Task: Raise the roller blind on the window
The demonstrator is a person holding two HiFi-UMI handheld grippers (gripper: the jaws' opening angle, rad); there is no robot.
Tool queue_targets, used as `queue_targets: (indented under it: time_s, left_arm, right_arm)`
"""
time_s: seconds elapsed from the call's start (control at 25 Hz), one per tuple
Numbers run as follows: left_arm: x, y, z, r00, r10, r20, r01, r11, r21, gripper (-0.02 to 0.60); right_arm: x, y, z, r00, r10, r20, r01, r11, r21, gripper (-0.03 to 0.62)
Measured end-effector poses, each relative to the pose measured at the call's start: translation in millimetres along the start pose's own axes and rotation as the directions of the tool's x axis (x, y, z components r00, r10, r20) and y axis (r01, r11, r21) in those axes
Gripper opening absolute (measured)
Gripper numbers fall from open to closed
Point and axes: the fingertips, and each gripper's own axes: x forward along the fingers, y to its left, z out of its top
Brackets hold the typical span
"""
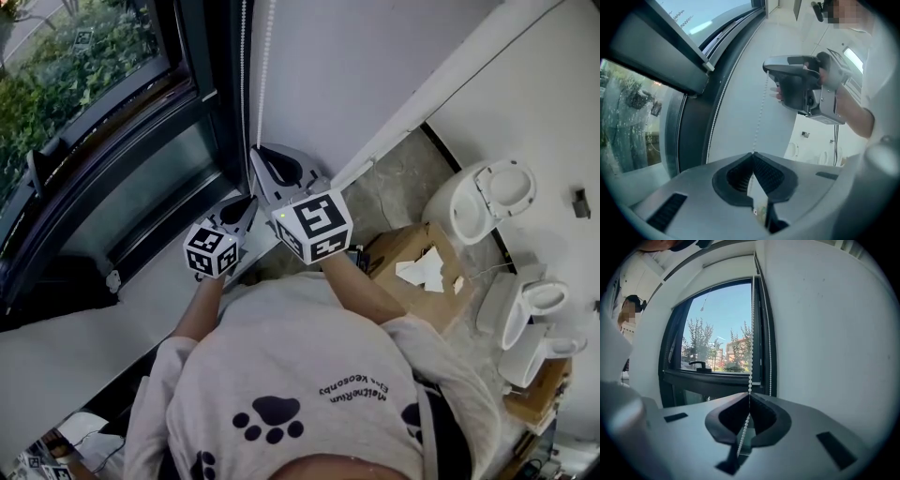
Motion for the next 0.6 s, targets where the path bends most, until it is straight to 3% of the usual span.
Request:
queue_targets:
  time_s: [0.6]
  left_arm:
    - [-9,8,-40,0.997,0.040,-0.073,-0.045,0.997,-0.067,0.012]
  right_arm:
    - [2,7,-41,0.998,0.000,-0.070,0.002,0.999,0.039,0.009]
